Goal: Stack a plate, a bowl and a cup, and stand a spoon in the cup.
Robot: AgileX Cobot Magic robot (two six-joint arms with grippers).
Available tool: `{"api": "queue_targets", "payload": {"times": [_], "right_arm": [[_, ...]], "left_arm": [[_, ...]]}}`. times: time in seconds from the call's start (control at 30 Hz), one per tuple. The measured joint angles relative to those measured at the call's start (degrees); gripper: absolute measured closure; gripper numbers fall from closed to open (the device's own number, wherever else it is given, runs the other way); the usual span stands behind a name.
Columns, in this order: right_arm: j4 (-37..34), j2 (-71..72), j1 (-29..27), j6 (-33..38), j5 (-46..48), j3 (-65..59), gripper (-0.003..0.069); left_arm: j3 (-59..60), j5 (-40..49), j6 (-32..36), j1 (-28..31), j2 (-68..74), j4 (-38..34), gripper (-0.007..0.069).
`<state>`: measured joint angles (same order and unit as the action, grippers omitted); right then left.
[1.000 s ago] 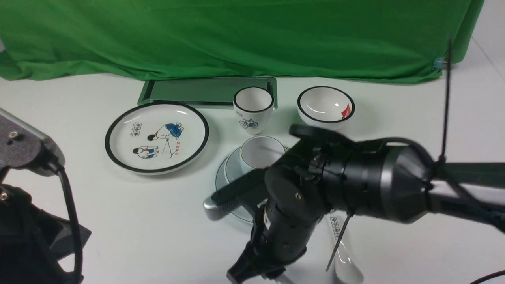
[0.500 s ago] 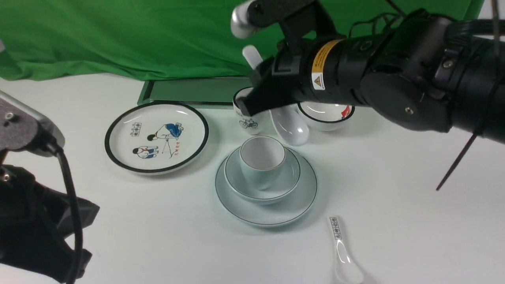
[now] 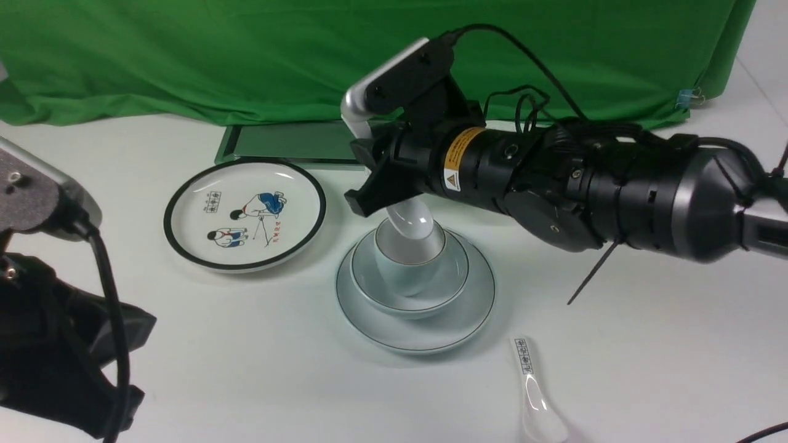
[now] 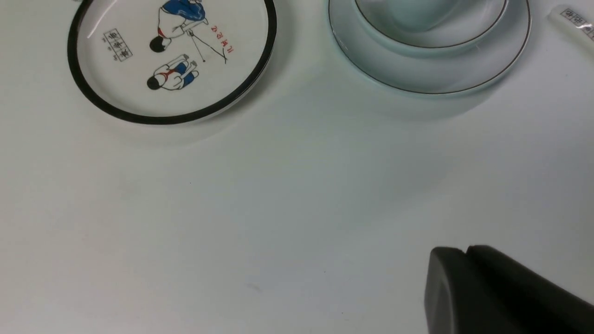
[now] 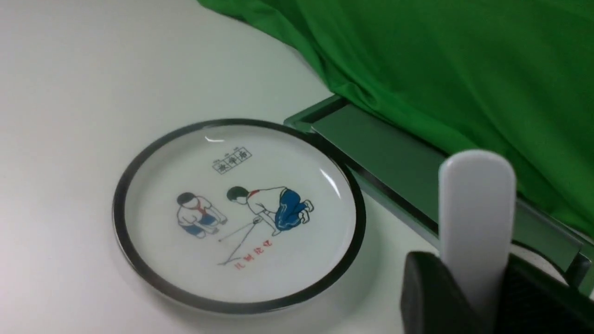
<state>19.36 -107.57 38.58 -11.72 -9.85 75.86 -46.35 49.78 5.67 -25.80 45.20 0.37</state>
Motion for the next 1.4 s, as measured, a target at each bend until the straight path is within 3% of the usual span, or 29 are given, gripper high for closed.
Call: {"api": "queue_targets", "payload": {"times": [0.47, 0.6, 0.7, 0.8, 0.93, 1.03, 1.4], "right_arm": [[0.0, -4.2, -0.5, 0.0, 0.0, -0.3, 0.0460], [0.1, -2.2, -0.5, 0.0, 5.4, -0.4, 0.0298], [0.1, 0.7, -0.7, 0.0, 10.4, -0.4, 0.0258], [0.1, 8.7, -0.9, 0.3, 19.9, -0.4, 0.0314], [0.1, 18.2, -0.9, 1.0, 26.3, -1.0, 0.0499], [0.1, 27.7, -0.9, 1.0, 24.8, -5.1, 0.0631], [0.1, 57.1, -0.9, 1.5, 11.4, -27.8, 0.0648]], "left_arm": [[0.0, 0.0, 0.6, 0.0, 0.0, 2.3, 0.0656], [1.1, -0.1, 0.7, 0.0, -3.0, 3.6, 0.0656], [2.5, -0.2, 0.6, 0.0, -6.8, 3.7, 0.0656], [6.8, -1.9, 0.3, 0.0, -16.3, 3.9, 0.0656], [11.2, -5.9, -0.1, 0.0, -26.0, 4.1, 0.0656], [14.3, -9.9, -0.4, 0.0, -32.5, 4.4, 0.0656], [16.0, -11.8, -0.7, 0.0, -36.8, 4.5, 0.0656]]}}
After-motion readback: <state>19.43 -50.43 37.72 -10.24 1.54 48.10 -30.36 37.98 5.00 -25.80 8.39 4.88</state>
